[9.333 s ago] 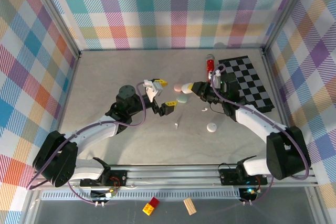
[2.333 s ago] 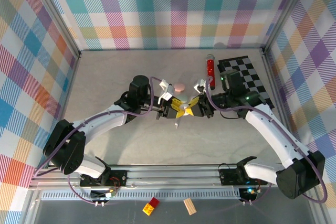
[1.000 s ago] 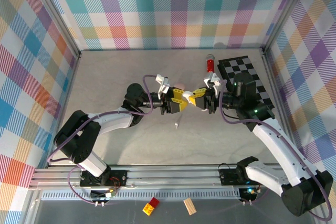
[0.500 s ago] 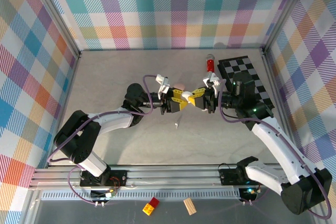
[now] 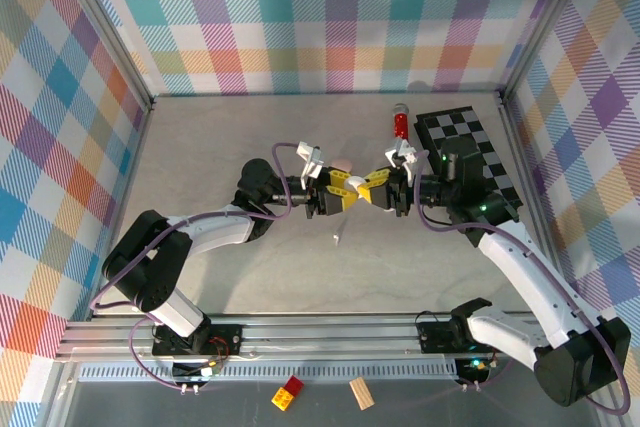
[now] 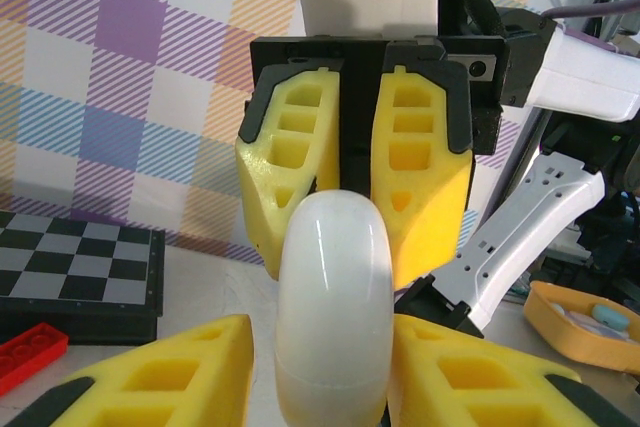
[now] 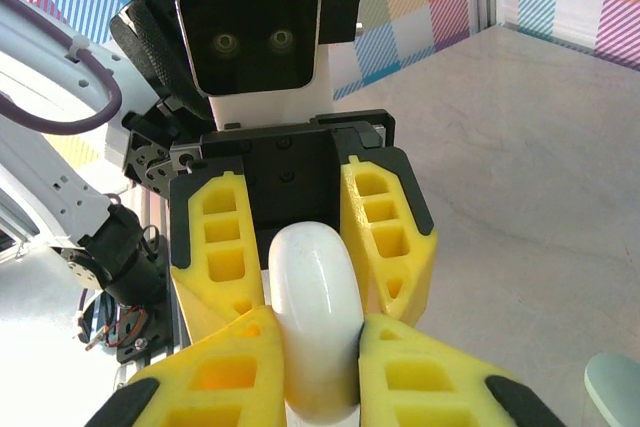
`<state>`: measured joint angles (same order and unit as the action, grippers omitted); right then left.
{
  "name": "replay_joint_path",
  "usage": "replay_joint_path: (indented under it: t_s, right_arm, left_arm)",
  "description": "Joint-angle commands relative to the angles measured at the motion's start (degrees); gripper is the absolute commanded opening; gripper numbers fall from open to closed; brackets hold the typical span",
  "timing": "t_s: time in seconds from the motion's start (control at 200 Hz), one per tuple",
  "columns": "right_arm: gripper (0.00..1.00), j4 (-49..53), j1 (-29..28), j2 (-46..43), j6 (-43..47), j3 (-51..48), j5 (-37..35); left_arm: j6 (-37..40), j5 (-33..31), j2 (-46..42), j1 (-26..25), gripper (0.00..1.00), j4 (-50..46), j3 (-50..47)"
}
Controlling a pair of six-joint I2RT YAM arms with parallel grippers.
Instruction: Insert the wireless bluetooth earbuds into the charging case
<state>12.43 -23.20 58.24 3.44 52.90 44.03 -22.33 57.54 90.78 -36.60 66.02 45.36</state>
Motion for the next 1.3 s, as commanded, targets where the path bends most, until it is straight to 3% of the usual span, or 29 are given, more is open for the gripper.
replay_joint_path:
  t_s: [0.0,0.115,0.195,0.285,0.385,0.63,0.82,1.09,1.295]
  right_arm:
    - [0.16,0.51,0.35,-0.07,1.1,0.84,1.98]
    - [0.16,1.3,0.4,-0.05,1.48,1.0,1.55]
    - [0.19,1.2,0.31,0.03,1.09,1.23,1.15]
    - [0.33,1.24,0.35,0.21,0.65,1.56,-0.8]
    - [0.4,1.3,0.35,0.64,-0.22,2.06,-5.01]
    - [0.42,1.3,0.35,3.03,-4.0,4.68,-17.64]
    - [0.48,-0.12,0.39,3.65,-5.28,5.46,-15.83]
    - [0.58,1.73,0.37,2.37,-4.91,5.98,-16.28]
    - [0.75,-0.58,0.35,-1.43,-7.73,4.74,-16.2]
  left_arm:
    - [0.07,1.09,-1.75,-0.23,0.32,1.48,1.39]
    - [0.06,1.35,-1.75,-0.23,0.13,1.53,1.39]
    - [0.18,1.47,-1.75,-0.23,0.08,1.54,1.39]
    - [0.55,1.44,-1.7,-0.23,0.08,1.32,1.36]
    - [0.8,1.68,-1.75,-0.23,0.08,1.09,1.46]
    - [6.85,1.88,-3.25,-0.65,0.07,-7.04,1.65]
    - [14.4,1.05,-5.51,-1.02,0.07,-16.23,1.83]
    - [16.86,0.67,-6.62,-0.95,0.08,-18.71,1.31]
    - [21.01,-0.85,-8.24,-0.1,0.08,-22.8,0.38]
